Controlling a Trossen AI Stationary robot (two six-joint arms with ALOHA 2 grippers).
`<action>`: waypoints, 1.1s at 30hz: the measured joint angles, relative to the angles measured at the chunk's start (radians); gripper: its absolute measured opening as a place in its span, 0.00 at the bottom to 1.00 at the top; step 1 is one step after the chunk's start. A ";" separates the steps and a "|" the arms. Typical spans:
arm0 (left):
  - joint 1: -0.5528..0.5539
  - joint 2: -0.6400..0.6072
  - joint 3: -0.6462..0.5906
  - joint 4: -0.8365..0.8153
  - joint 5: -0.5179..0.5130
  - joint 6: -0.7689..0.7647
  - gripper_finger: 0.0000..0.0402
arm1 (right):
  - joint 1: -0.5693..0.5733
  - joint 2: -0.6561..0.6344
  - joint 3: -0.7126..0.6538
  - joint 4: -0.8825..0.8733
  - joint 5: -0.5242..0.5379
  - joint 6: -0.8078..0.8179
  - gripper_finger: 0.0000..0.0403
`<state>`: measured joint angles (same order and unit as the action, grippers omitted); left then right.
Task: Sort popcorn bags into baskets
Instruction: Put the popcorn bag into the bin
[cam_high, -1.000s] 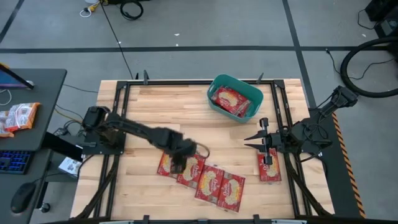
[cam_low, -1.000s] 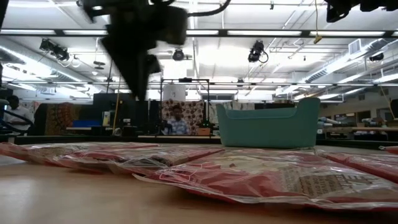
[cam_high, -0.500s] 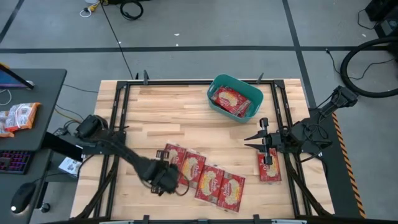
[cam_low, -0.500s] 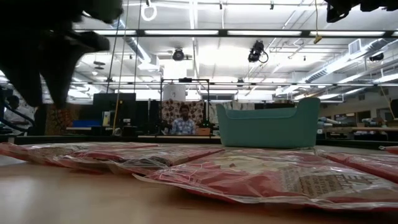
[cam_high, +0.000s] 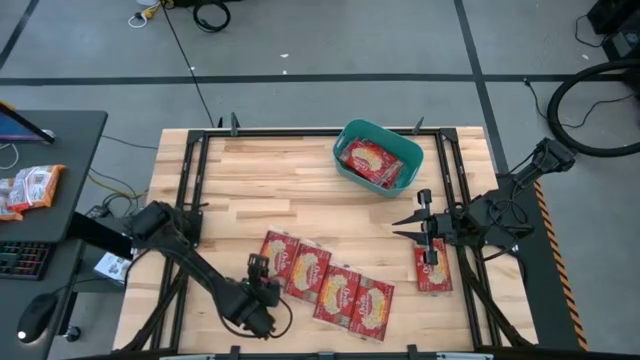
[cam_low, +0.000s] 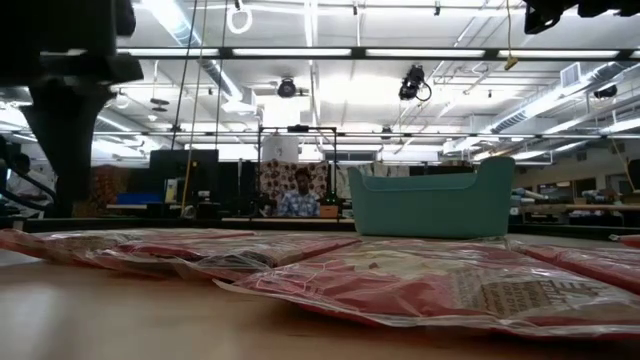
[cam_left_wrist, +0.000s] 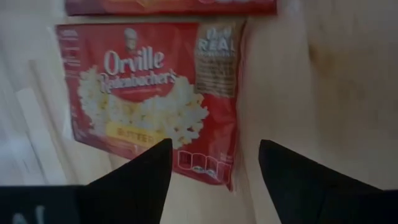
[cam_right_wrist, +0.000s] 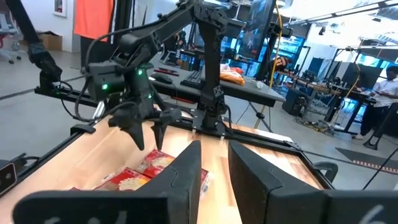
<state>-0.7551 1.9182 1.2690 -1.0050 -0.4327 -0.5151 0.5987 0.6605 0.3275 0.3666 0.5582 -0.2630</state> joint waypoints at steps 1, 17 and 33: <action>0.000 0.009 0.000 0.000 0.001 0.007 0.61 | 0.000 0.000 0.000 0.000 0.000 -0.001 0.21; 0.000 0.089 0.001 -0.051 0.011 0.009 0.43 | 0.000 0.000 0.000 0.006 0.000 -0.003 0.21; 0.054 0.067 0.000 -0.054 0.049 -0.109 0.01 | 0.000 0.000 0.000 0.006 -0.001 -0.003 0.21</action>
<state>-0.7007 1.9855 1.2690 -1.0588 -0.3833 -0.6245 0.5987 0.6609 0.3275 0.3721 0.5575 -0.2657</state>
